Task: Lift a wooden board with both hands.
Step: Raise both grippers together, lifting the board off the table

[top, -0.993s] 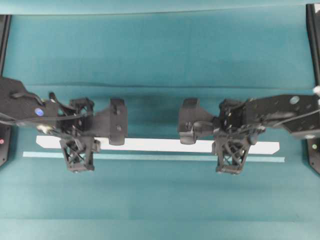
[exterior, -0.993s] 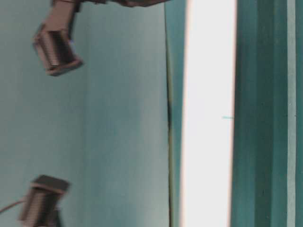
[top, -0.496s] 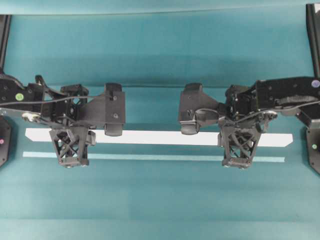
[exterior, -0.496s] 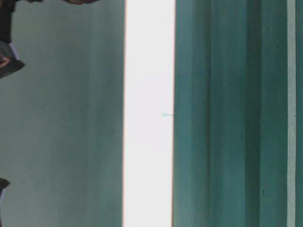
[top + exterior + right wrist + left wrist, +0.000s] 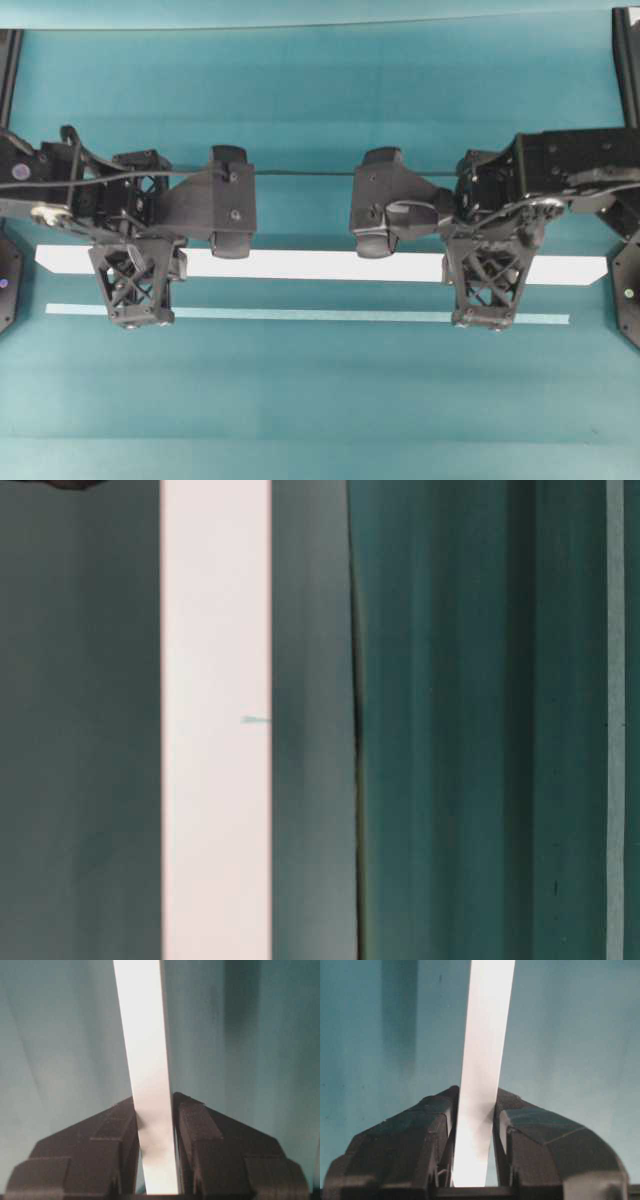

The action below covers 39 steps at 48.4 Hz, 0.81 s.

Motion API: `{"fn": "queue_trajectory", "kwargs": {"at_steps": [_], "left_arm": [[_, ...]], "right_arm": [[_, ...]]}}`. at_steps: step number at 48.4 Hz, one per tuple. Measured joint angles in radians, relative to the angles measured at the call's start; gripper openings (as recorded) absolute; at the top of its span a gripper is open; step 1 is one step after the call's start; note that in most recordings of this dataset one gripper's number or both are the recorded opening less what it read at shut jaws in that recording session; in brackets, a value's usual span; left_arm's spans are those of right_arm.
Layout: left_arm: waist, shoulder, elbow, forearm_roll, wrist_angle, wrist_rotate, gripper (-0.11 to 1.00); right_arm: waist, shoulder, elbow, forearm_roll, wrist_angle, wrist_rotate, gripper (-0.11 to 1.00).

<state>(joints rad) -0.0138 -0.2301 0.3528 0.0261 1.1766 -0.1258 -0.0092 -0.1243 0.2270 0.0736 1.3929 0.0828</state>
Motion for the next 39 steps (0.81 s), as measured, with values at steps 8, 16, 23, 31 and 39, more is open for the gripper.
{"fn": "queue_trajectory", "kwargs": {"at_steps": [8,16,23,31,39], "left_arm": [[0.0,0.0,-0.061,0.0,0.058,0.0,0.18],[0.002,-0.002,-0.135,-0.003,0.138,-0.002,0.18],[0.003,-0.003,-0.201,-0.003,0.202,-0.003,0.18],[0.005,-0.003,-0.259,-0.003,0.259,-0.003,0.18],[0.005,-0.009,-0.296,-0.003,0.287,-0.028,0.18]], "right_arm": [[0.0,-0.003,-0.064,-0.002,0.078,0.003,0.21],[0.0,-0.005,-0.13,0.0,0.141,0.005,0.21],[0.002,-0.005,-0.186,-0.002,0.189,0.006,0.21],[0.0,-0.006,-0.233,-0.002,0.213,0.009,0.21],[-0.002,-0.005,-0.293,-0.003,0.247,0.021,0.21]]}}
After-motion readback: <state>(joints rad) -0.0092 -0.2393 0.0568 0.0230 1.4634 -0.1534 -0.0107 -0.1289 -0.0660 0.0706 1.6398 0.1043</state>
